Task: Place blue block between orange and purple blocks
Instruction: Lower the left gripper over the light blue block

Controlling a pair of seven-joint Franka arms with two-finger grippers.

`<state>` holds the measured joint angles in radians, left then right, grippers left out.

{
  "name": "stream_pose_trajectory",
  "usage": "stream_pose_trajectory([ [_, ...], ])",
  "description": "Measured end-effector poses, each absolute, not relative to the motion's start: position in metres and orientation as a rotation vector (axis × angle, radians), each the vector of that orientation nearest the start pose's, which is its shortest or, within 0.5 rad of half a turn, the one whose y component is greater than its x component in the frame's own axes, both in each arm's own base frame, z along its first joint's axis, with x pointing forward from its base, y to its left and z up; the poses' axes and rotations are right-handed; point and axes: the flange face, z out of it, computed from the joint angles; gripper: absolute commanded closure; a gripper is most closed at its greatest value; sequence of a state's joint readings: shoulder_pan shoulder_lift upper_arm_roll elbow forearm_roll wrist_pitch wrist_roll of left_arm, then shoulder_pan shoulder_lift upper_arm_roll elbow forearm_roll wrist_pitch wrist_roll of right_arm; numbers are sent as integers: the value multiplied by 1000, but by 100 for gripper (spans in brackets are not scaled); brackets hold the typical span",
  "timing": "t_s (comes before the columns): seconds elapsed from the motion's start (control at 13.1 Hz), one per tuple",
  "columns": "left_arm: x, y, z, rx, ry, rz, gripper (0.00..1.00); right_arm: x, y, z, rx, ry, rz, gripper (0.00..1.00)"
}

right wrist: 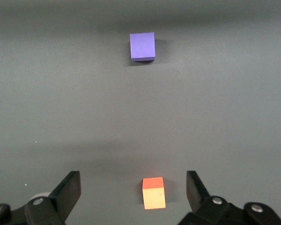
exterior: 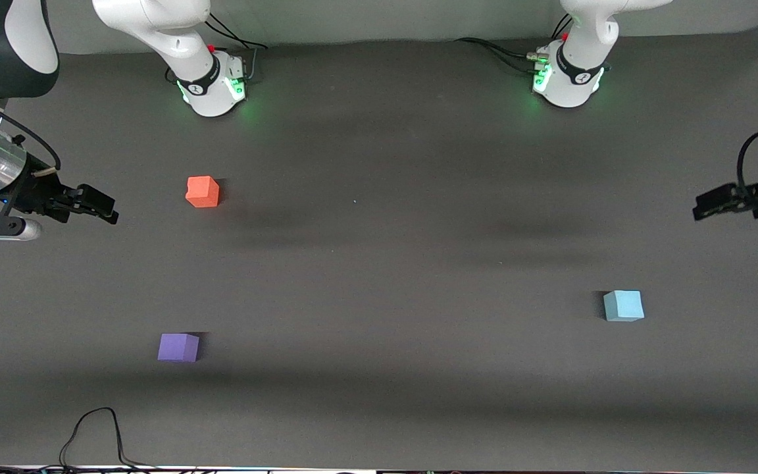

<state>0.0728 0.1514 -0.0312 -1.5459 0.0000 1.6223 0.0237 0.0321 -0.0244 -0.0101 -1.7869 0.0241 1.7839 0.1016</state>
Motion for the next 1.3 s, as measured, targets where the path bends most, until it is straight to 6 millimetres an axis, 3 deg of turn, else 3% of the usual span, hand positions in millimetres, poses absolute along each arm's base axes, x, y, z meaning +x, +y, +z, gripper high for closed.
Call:
stream_pose_trajectory([
  [0.15, 625, 28, 505, -3148, -28, 135, 0, 558, 14, 553, -3114, 132, -29, 0],
  [0.46, 668, 30, 378, -3151, 11, 148, 0, 558, 14, 550, -3114, 133, -22, 0],
  [0.76, 668, 30, 280, -3152, 33, 54, 0, 559, 14, 549, -3114, 133, -18, 0],
  [0.92, 659, 29, 251, -3152, 35, 23, 0, 559, 14, 548, -3114, 133, -17, 0],
  [1.3, 657, 30, 223, -3148, 38, -79, 0, 559, 8, 548, -3113, 150, -15, 0],
])
